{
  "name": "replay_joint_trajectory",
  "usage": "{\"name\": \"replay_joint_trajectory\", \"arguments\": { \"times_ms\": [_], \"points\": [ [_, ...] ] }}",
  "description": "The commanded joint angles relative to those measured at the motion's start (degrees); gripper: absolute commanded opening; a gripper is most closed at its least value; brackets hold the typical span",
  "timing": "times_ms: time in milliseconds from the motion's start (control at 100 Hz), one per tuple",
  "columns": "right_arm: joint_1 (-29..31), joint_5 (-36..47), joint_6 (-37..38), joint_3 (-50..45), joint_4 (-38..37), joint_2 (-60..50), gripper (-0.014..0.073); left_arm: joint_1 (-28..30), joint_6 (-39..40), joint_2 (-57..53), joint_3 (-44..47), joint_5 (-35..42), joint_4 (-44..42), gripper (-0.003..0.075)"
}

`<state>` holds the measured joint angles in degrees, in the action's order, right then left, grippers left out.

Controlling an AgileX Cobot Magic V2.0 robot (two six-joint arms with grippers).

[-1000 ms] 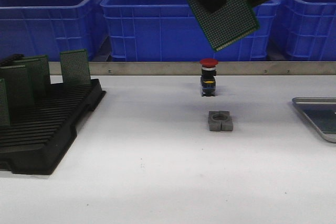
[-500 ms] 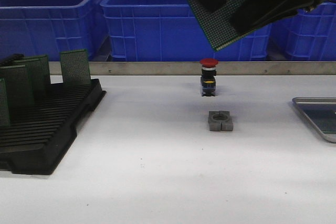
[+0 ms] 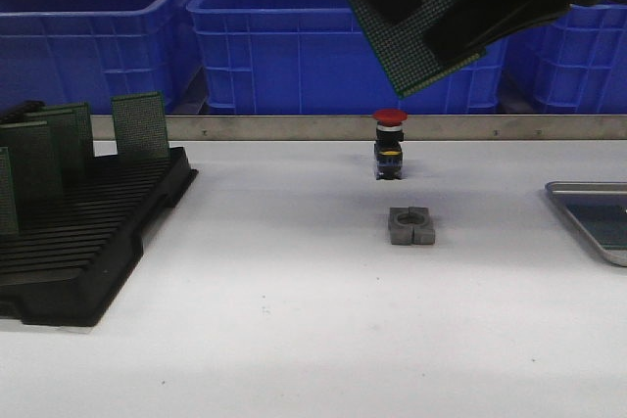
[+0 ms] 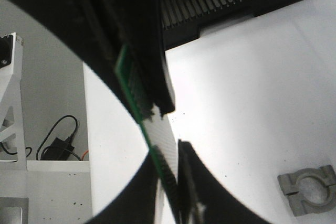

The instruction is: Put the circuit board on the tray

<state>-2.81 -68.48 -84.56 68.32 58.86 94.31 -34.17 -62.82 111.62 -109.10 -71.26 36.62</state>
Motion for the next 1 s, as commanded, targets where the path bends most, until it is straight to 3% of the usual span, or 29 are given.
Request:
{"name": "replay_joint_trajectory", "arguments": {
  "times_ms": [0,80,160,280,370,470,630,990],
  "points": [
    [0.2,-1.1,0.5,1.3,4.0,-2.0,0.001,-0.4,0.4,-3.2,-1.5,-1.9,3.3,-0.0017],
    [0.2,-0.8,0.5,1.3,4.0,-2.0,0.0,-0.4,0.4,-3.2,-1.5,-1.9,3.3,-0.0008],
    [0.2,-0.3,0.5,1.3,4.0,-2.0,0.0,-0.4,0.4,-3.2,-1.5,-1.9,3.3,0.0053],
    [0.2,0.1,0.5,1.3,4.0,-2.0,0.0,-0.4,0.4,-3.2,-1.5,-1.9,3.3,0.0251],
    [0.2,0.1,0.5,1.3,4.0,-2.0,0.0,-0.4,0.4,-3.2,-1.5,-1.8,3.3,0.0452],
    [0.2,0.1,0.5,1.3,4.0,-2.2,0.0,-0.4,0.4,-3.2,-1.5,-1.4,3.3,0.0566],
    [0.3,0.0,0.5,1.3,3.7,-2.3,-0.002,-0.4,0.4,-3.2,-1.5,-1.0,3.3,0.0578],
    [2.6,-0.4,4.6,1.4,-4.7,-4.8,-0.006,-0.4,0.4,-3.2,-1.5,0.2,3.3,0.0578]
  ]
}}
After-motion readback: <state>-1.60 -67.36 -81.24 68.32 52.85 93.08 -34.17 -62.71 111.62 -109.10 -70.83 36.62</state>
